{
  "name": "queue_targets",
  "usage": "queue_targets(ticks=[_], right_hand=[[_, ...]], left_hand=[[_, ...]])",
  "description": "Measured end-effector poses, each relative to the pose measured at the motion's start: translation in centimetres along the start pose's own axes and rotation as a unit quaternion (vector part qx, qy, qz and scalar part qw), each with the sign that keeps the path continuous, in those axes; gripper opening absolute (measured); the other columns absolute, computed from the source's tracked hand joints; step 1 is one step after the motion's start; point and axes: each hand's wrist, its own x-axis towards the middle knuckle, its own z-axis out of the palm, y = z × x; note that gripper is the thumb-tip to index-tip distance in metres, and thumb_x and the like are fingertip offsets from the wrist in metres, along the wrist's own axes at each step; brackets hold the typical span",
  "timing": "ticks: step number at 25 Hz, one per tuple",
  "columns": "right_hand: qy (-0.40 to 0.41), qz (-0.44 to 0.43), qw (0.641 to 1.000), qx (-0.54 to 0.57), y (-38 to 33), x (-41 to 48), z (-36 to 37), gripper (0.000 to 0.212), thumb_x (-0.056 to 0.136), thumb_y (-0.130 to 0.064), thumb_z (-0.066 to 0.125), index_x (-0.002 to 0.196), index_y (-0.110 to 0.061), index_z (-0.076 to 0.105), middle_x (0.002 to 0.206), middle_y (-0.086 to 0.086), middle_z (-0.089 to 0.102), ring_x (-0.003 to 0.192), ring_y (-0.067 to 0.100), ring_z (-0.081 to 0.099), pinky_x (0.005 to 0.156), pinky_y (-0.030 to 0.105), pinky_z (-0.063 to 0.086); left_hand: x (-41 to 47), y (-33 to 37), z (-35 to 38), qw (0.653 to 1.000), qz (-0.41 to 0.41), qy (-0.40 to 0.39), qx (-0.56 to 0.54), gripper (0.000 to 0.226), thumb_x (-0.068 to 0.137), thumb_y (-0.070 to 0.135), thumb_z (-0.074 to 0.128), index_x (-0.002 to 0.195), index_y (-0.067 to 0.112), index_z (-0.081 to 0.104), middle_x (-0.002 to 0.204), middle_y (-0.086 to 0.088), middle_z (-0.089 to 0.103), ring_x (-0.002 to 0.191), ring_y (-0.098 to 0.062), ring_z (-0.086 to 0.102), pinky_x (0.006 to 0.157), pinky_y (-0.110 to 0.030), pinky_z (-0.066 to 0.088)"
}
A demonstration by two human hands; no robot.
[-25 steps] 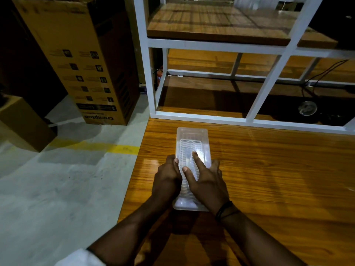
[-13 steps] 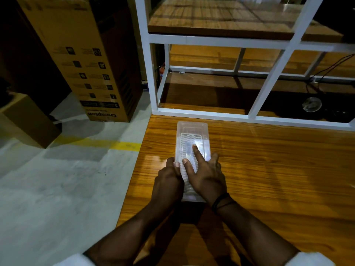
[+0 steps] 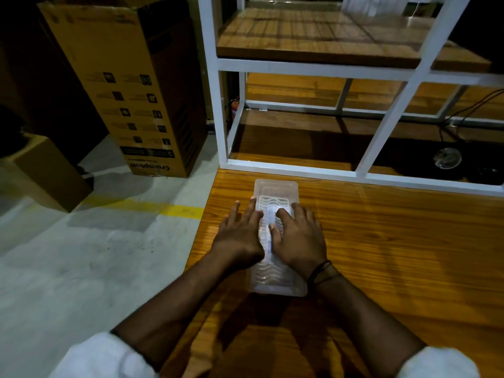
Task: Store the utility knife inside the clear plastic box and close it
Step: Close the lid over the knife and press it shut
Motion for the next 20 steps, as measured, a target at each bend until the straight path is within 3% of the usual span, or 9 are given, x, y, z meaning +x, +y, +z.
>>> queue_targets(ticks=[3,5,9,12,15,18,20], right_hand=[[-0.023,0.016,1.0,-0.006,0.7,3.1,-0.7,0.048,0.093,-0.039,0.052,0.136,-0.016,0.055,0.134,0.013,0.053,0.118,0.036,0.052,0.094,0.046,0.047],[-0.048,0.03,0.998,0.0,1.1,5.0,-1.1,0.047,0.093,-0.04,0.055,0.132,-0.015,0.058,0.135,0.013,0.049,0.124,0.035,0.046,0.099,0.047,0.046],[-0.117,0.018,0.993,0.015,2.2,7.8,-2.6,0.047,0.084,-0.049,0.068,0.119,-0.02,0.059,0.142,0.008,0.05,0.14,0.033,0.032,0.109,0.051,0.036],[-0.167,0.02,0.986,0.005,2.9,9.0,-3.8,0.063,0.08,-0.06,0.068,0.127,-0.022,0.051,0.138,0.01,0.055,0.137,0.032,0.038,0.108,0.05,0.034],[-0.18,-0.011,0.983,-0.043,3.0,9.6,-4.2,0.079,0.081,-0.066,0.064,0.141,-0.019,0.046,0.14,0.012,0.055,0.135,0.033,0.043,0.109,0.05,0.034],[-0.185,-0.015,0.981,-0.049,2.9,9.6,-4.5,0.078,0.082,-0.068,0.062,0.142,-0.02,0.048,0.143,0.01,0.055,0.136,0.032,0.043,0.11,0.05,0.034],[-0.209,-0.009,0.976,-0.06,2.6,9.2,-4.7,0.078,0.085,-0.066,0.059,0.145,-0.019,0.044,0.15,0.008,0.048,0.141,0.032,0.036,0.112,0.051,0.032]], left_hand=[[2.0,-0.4,-1.1,0.997,0.026,0.063,-0.026,0.067,0.096,0.025,0.055,0.157,0.02,0.028,0.169,0.001,0.027,0.16,-0.031,-0.005,0.127,-0.054,0.011],[3.3,-0.7,-1.7,0.996,0.038,0.081,-0.018,0.06,0.096,0.028,0.056,0.151,0.018,0.035,0.163,-0.002,0.04,0.159,-0.034,0.001,0.126,-0.054,0.012],[6.4,-1.0,-4.7,0.996,0.016,-0.051,0.064,0.089,0.095,0.045,0.065,0.164,0.024,0.012,0.172,-0.002,0.017,0.158,-0.036,-0.012,0.128,-0.055,-0.002],[8.7,-0.5,-6.5,0.98,0.01,-0.126,0.151,0.107,0.089,0.051,0.071,0.165,0.024,0.002,0.174,0.002,-0.001,0.156,-0.039,-0.018,0.126,-0.059,-0.005],[9.9,0.0,-7.2,0.97,0.011,-0.156,0.187,0.113,0.085,0.052,0.076,0.165,0.025,0.001,0.173,0.004,-0.004,0.156,-0.039,-0.016,0.126,-0.06,0.0],[10.3,-0.6,-7.8,0.965,0.011,-0.192,0.176,0.124,0.079,0.05,0.083,0.164,0.029,-0.006,0.172,0.008,-0.011,0.156,-0.038,-0.017,0.126,-0.06,0.013],[10.2,-0.9,-7.8,0.961,0.016,-0.207,0.185,0.129,0.078,0.046,0.085,0.163,0.031,-0.01,0.171,0.009,-0.017,0.156,-0.038,-0.019,0.124,-0.061,0.012]])
